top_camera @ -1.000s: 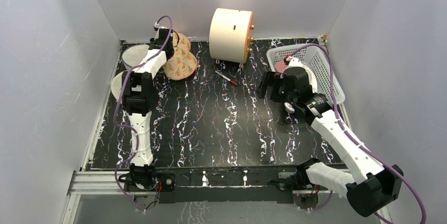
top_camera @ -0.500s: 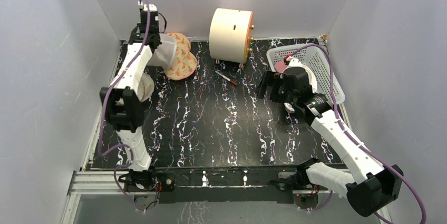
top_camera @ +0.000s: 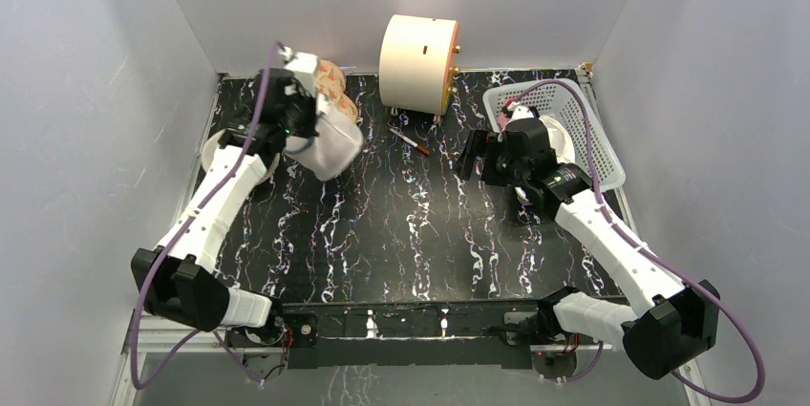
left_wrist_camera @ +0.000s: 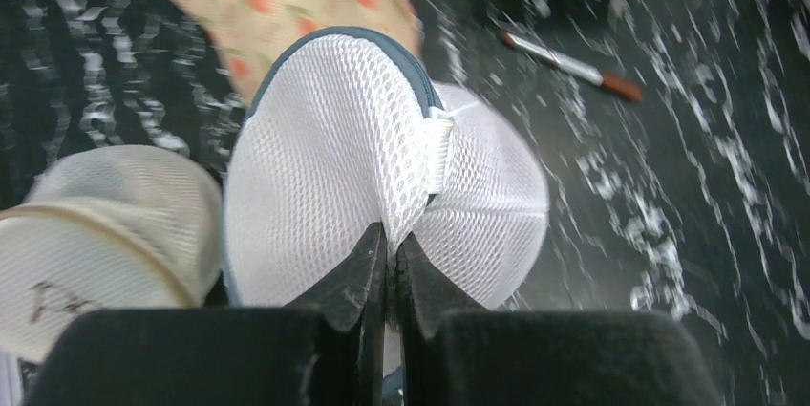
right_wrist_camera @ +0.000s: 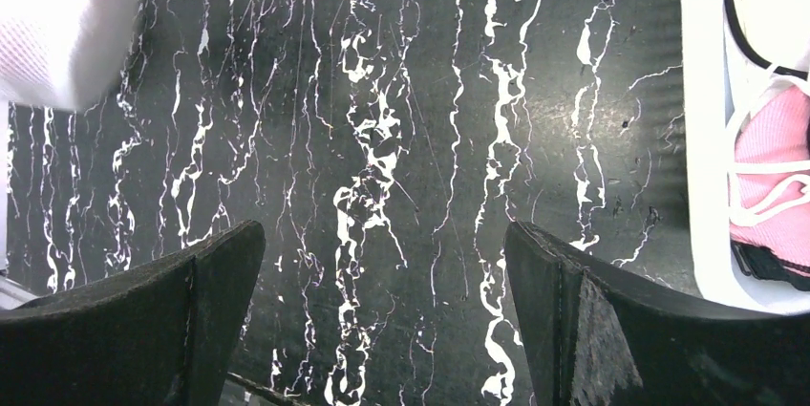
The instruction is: Unzip the laundry bag and remove the bra
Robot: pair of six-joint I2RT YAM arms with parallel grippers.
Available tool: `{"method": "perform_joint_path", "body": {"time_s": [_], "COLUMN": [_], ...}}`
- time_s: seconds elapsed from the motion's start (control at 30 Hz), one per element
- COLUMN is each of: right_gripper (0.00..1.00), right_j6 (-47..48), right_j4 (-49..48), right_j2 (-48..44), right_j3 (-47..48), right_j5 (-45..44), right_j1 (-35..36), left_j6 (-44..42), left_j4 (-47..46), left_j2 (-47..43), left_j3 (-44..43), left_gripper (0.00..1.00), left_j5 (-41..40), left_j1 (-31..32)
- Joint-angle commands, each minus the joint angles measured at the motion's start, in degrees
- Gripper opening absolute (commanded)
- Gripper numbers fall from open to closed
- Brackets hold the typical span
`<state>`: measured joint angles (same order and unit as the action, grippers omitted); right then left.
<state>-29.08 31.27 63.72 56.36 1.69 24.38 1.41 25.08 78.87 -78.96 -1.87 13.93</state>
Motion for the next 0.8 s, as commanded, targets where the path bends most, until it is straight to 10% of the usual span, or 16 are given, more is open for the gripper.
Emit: {"method": "perform_joint_path", "body": {"time_s": [0.0,0.3,0.77], "right_gripper": [0.98,0.98,0.76], "right_j6": [-0.3,-0.2,8.4], "right_j4": [-4.0,-5.4,-33.7], "right_j2": [0.3,1.2,2.3], "right_j3": [0.7,-0.2,-10.2], "right_j5": [1.3,4.1,40.5], "right_j1": [0.3,0.3,0.7], "left_j6": [-6.1,-9.0,-4.6], "left_j4": [-0.7,-1.5,-6.1], "left_j2": [-5.4,-6.2,-5.9], "left_j3": [5.2,12.2,18.3], "left_gripper": [0.0,0.0,0.0], "left_j5": [1.2,-1.7,17.1], "left_j1": [9.3,23.2,25.6]}}
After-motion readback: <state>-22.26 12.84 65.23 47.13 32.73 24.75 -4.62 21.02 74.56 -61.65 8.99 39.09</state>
